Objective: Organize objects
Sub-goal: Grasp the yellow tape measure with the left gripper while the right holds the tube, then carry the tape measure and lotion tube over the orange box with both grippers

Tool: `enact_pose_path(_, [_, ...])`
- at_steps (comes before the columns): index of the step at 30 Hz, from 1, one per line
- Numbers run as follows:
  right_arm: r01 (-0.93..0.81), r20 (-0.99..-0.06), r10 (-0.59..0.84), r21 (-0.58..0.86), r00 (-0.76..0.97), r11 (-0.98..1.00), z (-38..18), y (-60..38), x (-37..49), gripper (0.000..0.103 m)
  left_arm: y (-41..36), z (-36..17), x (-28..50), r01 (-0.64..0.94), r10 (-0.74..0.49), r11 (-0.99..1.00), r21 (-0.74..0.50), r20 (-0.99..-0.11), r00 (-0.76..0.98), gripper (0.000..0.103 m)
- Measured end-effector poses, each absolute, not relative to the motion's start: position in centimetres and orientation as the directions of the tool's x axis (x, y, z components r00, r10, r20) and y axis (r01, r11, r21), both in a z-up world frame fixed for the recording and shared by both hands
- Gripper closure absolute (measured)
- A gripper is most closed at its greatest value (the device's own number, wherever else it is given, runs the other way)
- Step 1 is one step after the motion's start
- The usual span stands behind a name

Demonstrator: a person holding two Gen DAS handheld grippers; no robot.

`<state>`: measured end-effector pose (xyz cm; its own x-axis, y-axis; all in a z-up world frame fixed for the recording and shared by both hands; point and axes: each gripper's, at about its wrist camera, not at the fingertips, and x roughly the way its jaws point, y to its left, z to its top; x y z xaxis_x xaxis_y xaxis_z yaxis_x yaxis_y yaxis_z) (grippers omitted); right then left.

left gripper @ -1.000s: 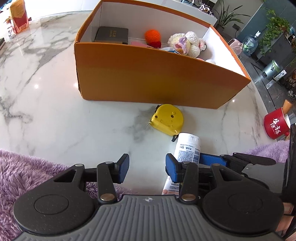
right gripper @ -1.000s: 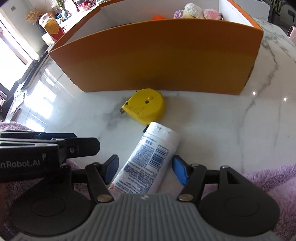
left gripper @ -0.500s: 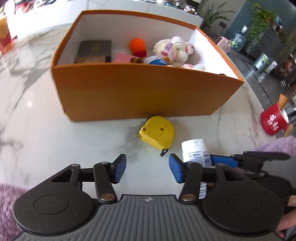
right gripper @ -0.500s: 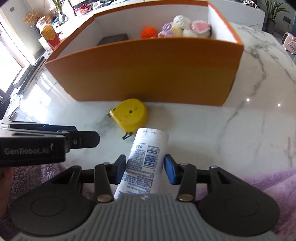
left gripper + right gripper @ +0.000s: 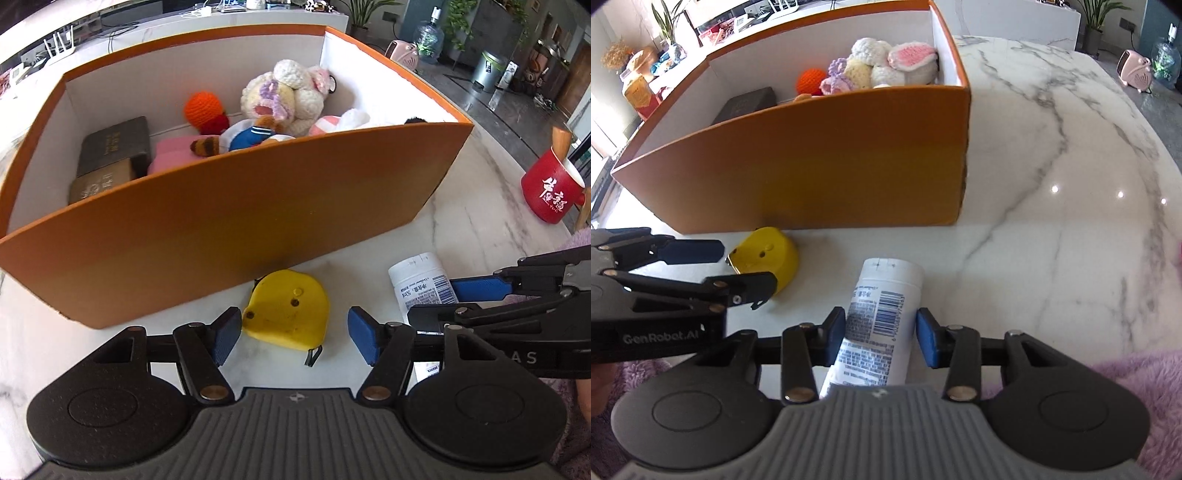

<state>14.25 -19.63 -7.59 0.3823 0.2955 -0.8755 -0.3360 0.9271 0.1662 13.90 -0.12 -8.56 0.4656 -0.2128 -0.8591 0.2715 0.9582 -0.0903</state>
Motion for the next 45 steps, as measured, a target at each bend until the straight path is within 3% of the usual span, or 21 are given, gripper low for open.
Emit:
enact_pose_path(8, [-0.356, -0.868, 0.319, 0.181, 0.381, 0.917, -7.7, -19.8, 14.4, 0.058, -1.2, -9.8, 14.1, 0.310, -0.152, 0.951, 0.000, -0.871, 0.466, 0.029])
enact_pose_path(10, [-0.366, -0.867, 0.318, 0.174, 0.383, 0.914, -7.7, -19.6, 14.3, 0.058, -1.1, -10.0, 14.1, 0.303, -0.145, 0.953, 0.003, -0.875, 0.463, 0.034])
enact_pose_path(16, [-0.395, -0.876, 0.300, 0.140, 0.378, 0.908, -8.1, -18.8, 14.2, 0.052, -1.0, -10.1, 13.9, 0.299, -0.147, 0.954, -0.001, -0.873, 0.466, 0.035])
enact_pose_path(24, [-0.416, -0.873, 0.295, 0.120, 0.388, 0.902, -8.0, -18.6, 13.7, 0.055, -0.7, -9.1, 13.6, 0.283, -0.152, 0.959, -0.015, -0.869, 0.470, 0.037])
enact_pose_path(32, [-0.426, -0.843, 0.334, 0.140, 0.422, 0.894, -5.7, -19.4, 12.8, 0.056, 0.1, -6.0, 11.5, 0.252, -0.184, 0.966, -0.058, -0.839, 0.513, 0.040])
enact_pose_path(45, [-0.565, -0.723, 0.497, 0.178, 0.480, 0.806, 3.8, -18.8, 13.3, 0.057, 2.7, 2.4, 11.7, 0.249, -0.236, 0.964, -0.094, -0.734, 0.637, 0.040])
